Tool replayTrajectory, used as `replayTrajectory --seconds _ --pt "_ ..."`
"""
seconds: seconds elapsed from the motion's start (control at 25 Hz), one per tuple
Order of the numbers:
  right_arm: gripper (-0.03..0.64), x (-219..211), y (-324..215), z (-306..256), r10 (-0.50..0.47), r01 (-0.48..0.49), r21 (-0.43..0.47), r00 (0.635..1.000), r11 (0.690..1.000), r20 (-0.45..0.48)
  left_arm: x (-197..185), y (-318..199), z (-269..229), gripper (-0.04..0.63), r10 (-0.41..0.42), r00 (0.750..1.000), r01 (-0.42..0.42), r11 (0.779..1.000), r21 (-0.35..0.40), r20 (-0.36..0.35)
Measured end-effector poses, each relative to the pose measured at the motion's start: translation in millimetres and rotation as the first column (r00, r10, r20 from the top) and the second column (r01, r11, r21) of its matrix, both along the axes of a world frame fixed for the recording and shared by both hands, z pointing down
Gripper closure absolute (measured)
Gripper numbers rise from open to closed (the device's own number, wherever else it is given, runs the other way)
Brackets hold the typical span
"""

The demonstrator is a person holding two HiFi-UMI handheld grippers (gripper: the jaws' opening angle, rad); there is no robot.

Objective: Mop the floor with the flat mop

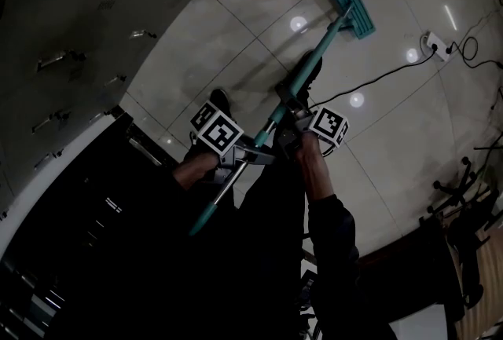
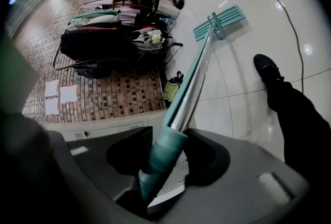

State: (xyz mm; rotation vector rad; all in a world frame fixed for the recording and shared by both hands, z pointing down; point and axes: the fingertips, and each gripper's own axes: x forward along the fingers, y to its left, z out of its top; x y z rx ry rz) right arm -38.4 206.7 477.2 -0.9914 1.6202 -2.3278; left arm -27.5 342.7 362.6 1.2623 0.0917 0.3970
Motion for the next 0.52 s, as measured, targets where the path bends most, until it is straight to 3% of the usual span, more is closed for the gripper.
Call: replayTrajectory --seconds 0.52 --pt "0.425 10.5 -5.5 6.3 -0.004 0.004 -0.004 0.999 1.000 -0.033 5.4 -6.2 4.6 0.463 0.027 1.000 -0.027 1.000 0.011 -0.014"
